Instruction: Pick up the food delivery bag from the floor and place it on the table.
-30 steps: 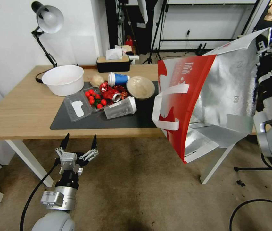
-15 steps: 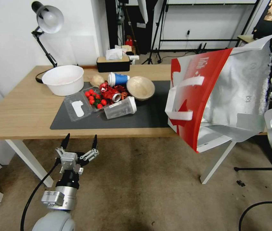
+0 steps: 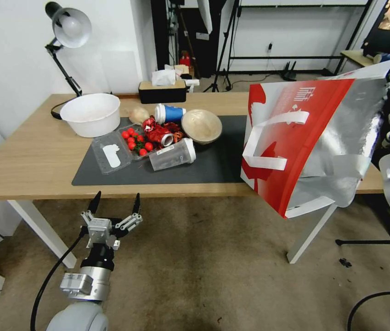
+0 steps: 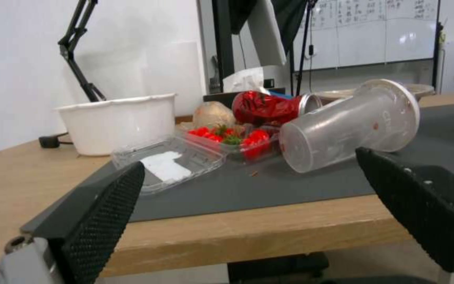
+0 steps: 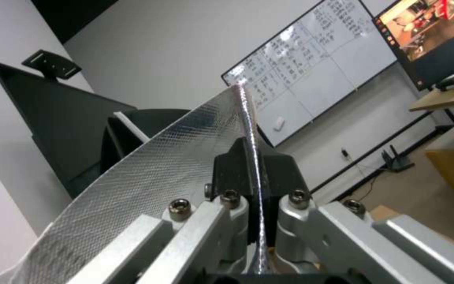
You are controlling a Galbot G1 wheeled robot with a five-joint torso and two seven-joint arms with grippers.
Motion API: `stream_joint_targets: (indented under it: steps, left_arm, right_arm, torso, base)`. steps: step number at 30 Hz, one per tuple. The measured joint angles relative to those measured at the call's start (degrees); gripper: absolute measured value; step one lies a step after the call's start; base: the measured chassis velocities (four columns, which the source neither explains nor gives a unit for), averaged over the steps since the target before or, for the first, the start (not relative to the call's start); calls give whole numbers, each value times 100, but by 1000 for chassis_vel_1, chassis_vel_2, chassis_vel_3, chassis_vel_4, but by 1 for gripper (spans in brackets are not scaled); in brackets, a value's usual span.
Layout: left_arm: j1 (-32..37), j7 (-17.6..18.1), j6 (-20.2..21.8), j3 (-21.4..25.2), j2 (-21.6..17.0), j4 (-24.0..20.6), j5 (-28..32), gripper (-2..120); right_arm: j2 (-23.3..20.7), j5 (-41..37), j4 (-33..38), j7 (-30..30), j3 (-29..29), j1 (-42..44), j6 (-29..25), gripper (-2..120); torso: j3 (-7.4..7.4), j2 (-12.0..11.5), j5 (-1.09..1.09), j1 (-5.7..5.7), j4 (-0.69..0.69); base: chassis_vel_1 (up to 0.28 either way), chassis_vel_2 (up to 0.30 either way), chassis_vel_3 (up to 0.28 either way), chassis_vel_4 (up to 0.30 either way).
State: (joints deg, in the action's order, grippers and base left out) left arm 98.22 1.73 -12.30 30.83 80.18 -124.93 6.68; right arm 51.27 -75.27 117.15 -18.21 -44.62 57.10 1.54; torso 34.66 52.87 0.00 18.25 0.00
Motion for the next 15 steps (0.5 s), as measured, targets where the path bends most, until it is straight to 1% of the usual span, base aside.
stream_joint_targets:
  steps: [3, 4, 5, 7, 9, 10, 11, 12, 13, 14, 15]
  left_arm:
    - [-1, -2, -2, -8, 2, 7, -5, 100]
    - [-4, -3, -2, -19, 3, 17, -11, 100]
    - [-4, -3, -2, -19, 3, 17, -11, 100]
    - [-5, -5, -4, -29, 1, 24, -17, 100]
    - [-2, -6, -12, -35, -1, 31, -27, 100]
    - [-2, -6, -12, -35, -1, 31, -27, 100]
    - [2, -7, -20, -39, 0, 34, -32, 100]
    - [6, -8, -28, -42, 3, 35, -38, 100]
    - [9, -8, -31, -46, 5, 35, -41, 100]
    - [9, -8, -31, -46, 5, 35, -41, 100]
    - [10, -8, -33, -48, 7, 36, -43, 100]
  right_arm:
    - [-8, 27, -46, 69, 0, -10, 26, 0]
    - [-21, 59, -88, 150, -1, -20, 57, 7]
    - [-21, 59, -88, 150, -1, -20, 57, 7]
    - [-45, 132, -145, 262, 0, -40, 72, 18]
    - [-81, 187, -200, 329, 17, -74, 73, 26]
    - [-81, 187, -200, 329, 17, -74, 73, 26]
    - [-97, 211, -220, 357, 27, -87, 73, 30]
    - [-113, 232, -235, 400, 31, -92, 73, 37]
    - [-120, 241, -236, 423, 30, -92, 75, 40]
    - [-120, 241, -236, 423, 30, -92, 75, 40]
    - [-121, 249, -235, 444, 30, -84, 75, 45]
  torso:
    - [0, 0, 0, 0, 0]
    - [0, 0, 0, 0, 0]
    - [0, 0, 0, 0, 0]
    - [0, 0, 0, 0, 0]
    - [0, 0, 0, 0, 0]
    - [0, 0, 0, 0, 0]
    - [0, 0, 0, 0, 0]
    - [0, 0, 0, 0, 0]
    - [0, 0, 0, 0, 0]
    - [0, 0, 0, 0, 0]
    - [0, 0, 0, 0, 0]
  base:
    - [0, 0, 0, 0]
    - [0, 0, 0, 0]
    - [0, 0, 0, 0]
    - [0, 0, 0, 0]
    - [0, 0, 0, 0]
    - [0, 0, 0, 0]
    - [0, 0, 0, 0]
    - [0, 0, 0, 0]
    - [0, 0, 0, 0]
    - [0, 0, 0, 0]
    - [0, 0, 0, 0]
